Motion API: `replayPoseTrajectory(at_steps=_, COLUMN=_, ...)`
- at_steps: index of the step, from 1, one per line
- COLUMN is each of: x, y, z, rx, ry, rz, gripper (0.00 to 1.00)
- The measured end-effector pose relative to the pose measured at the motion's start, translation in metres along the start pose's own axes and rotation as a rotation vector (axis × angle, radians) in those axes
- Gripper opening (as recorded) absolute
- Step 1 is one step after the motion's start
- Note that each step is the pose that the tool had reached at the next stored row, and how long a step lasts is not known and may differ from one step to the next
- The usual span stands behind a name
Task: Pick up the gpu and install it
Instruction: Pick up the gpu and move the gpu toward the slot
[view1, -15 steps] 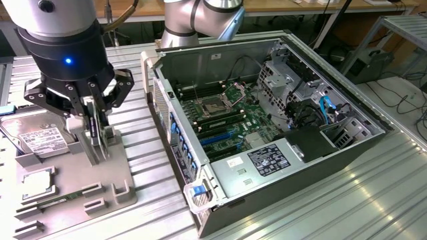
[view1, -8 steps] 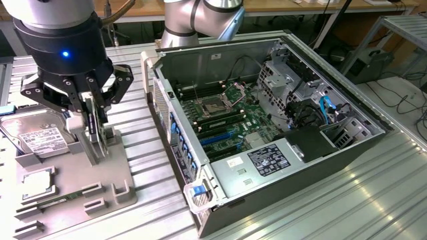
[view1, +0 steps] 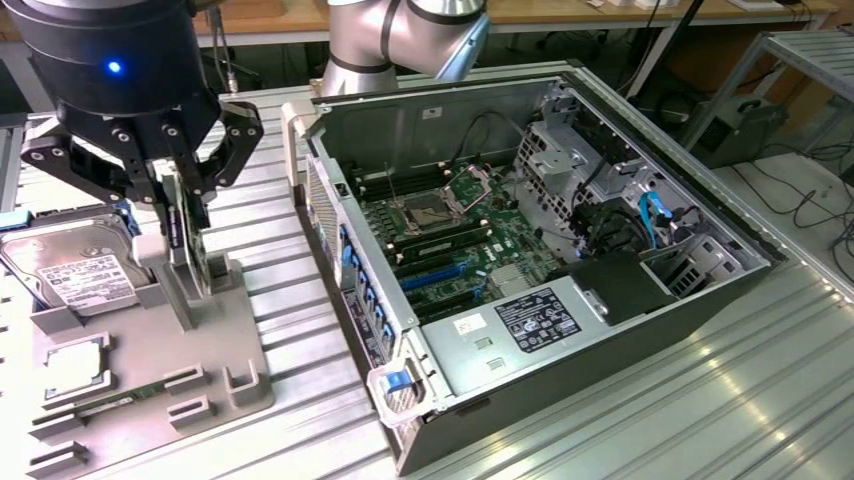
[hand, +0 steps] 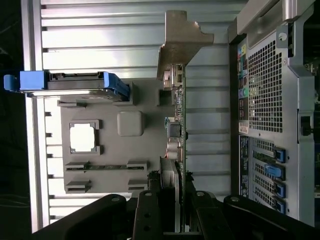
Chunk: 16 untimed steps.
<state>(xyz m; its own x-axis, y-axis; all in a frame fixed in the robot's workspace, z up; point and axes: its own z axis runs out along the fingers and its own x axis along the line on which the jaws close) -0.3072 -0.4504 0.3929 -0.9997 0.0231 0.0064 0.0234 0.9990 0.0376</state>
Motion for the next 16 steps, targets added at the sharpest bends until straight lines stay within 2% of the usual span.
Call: replayPoseTrajectory(at_steps=16, x=0.000, y=0.0010, z=-0.0252, rx=0.0000, ry=0.0000, rz=0.000, gripper=0.28)
